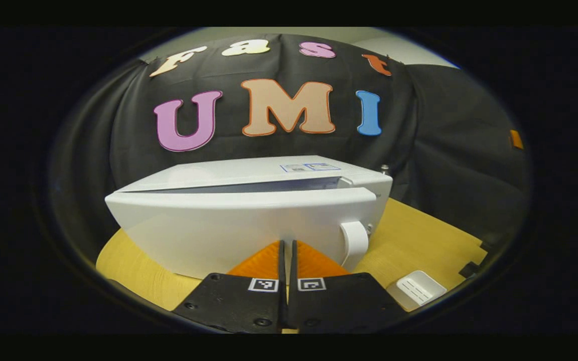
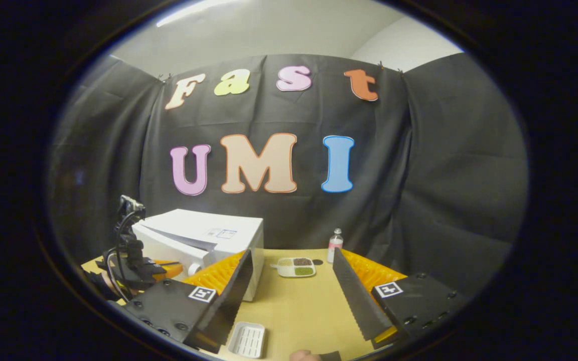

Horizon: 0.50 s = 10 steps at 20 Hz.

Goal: Open the microwave oven with the left hand, put the food in, and close the microwave oven.

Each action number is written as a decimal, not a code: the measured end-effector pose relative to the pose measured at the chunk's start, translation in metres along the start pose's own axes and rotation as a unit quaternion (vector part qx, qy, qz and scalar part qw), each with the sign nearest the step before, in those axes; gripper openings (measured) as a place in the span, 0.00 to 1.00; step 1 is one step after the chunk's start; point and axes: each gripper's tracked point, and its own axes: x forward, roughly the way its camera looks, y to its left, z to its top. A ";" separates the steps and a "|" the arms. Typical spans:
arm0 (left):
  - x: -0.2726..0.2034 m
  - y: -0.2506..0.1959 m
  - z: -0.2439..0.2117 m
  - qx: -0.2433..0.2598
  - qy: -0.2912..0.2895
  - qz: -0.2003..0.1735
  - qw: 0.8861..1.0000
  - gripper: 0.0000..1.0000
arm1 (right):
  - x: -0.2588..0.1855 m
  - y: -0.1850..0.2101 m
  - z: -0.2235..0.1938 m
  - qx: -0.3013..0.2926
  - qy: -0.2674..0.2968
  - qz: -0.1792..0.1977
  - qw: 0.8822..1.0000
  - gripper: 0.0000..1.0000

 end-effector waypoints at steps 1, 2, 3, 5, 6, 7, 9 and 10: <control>0.004 0.001 0.002 -0.004 0.000 0.002 1.000 0.02 | 0.001 -0.001 0.000 -0.001 0.000 0.000 1.000 0.89; 0.007 0.001 0.002 -0.008 0.001 0.004 1.000 0.02 | 0.001 -0.003 0.001 -0.002 -0.001 -0.001 1.000 0.89; 0.010 0.002 0.003 -0.012 0.003 0.006 1.000 0.02 | 0.002 -0.004 0.001 -0.004 -0.002 -0.001 1.000 0.89; 0.016 0.003 0.004 -0.013 0.005 0.014 1.000 0.02 | 0.003 -0.008 0.003 -0.007 -0.004 -0.002 1.000 0.89; 0.019 0.002 0.006 -0.013 0.003 0.016 1.000 0.00 | 0.004 -0.010 0.003 -0.007 -0.005 -0.002 1.000 0.89; 0.021 0.002 0.007 -0.014 0.003 0.016 1.000 0.00 | 0.006 -0.011 0.003 -0.007 -0.005 -0.003 1.000 0.89; 0.023 -0.002 0.008 -0.024 0.000 0.015 1.000 0.00 | 0.007 -0.013 0.002 -0.005 -0.005 -0.005 1.000 0.89; 0.024 -0.002 0.007 -0.025 0.001 0.019 1.000 0.00 | 0.008 -0.015 0.002 -0.005 -0.005 -0.006 1.000 0.89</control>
